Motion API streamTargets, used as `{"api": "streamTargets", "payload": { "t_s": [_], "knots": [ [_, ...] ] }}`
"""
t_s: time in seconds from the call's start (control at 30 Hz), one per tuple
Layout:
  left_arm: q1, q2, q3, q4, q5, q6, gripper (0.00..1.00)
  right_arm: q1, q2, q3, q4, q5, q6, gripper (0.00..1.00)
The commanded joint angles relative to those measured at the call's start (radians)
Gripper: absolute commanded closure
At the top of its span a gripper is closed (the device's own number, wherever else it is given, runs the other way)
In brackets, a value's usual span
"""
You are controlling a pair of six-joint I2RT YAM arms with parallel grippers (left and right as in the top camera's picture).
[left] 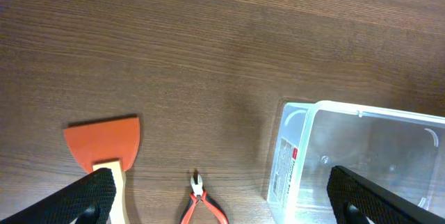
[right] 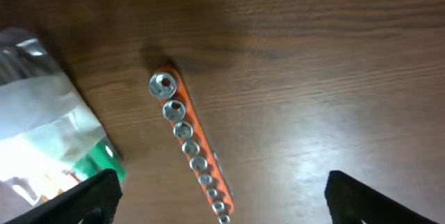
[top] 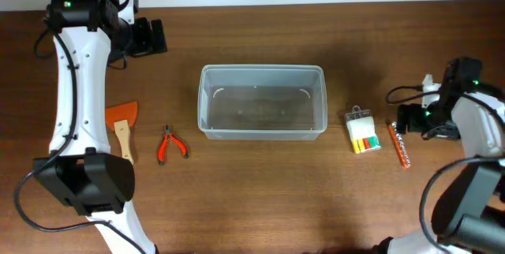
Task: Pack container
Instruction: 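Lower the right gripper and grasp the orange socket strip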
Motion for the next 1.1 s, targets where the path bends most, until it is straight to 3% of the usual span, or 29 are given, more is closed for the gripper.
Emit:
{"api": "streamTargets", "payload": {
  "t_s": [0.0,0.67,0.87,1.07],
  "knots": [
    [0.0,-0.011,0.008,0.003,-0.011,0.006,0.01,-0.001,0.047,-0.019,0.013,-0.018,-0.008,0.09],
    [0.0,-0.011,0.008,0.007,-0.034,0.005,0.01,0.033,0.182,-0.023,0.072,-0.018,0.006,0.27],
    [0.0,-0.011,0.008,0.006,-0.092,0.005,0.01,0.033,0.182,-0.023,0.069,-0.019,-0.004,0.56],
    [0.0,-0.011,0.008,0.014,-0.092,0.005,0.01,0.033,0.182,-0.023,0.068,-0.019,-0.004,0.75]
  ]
}}
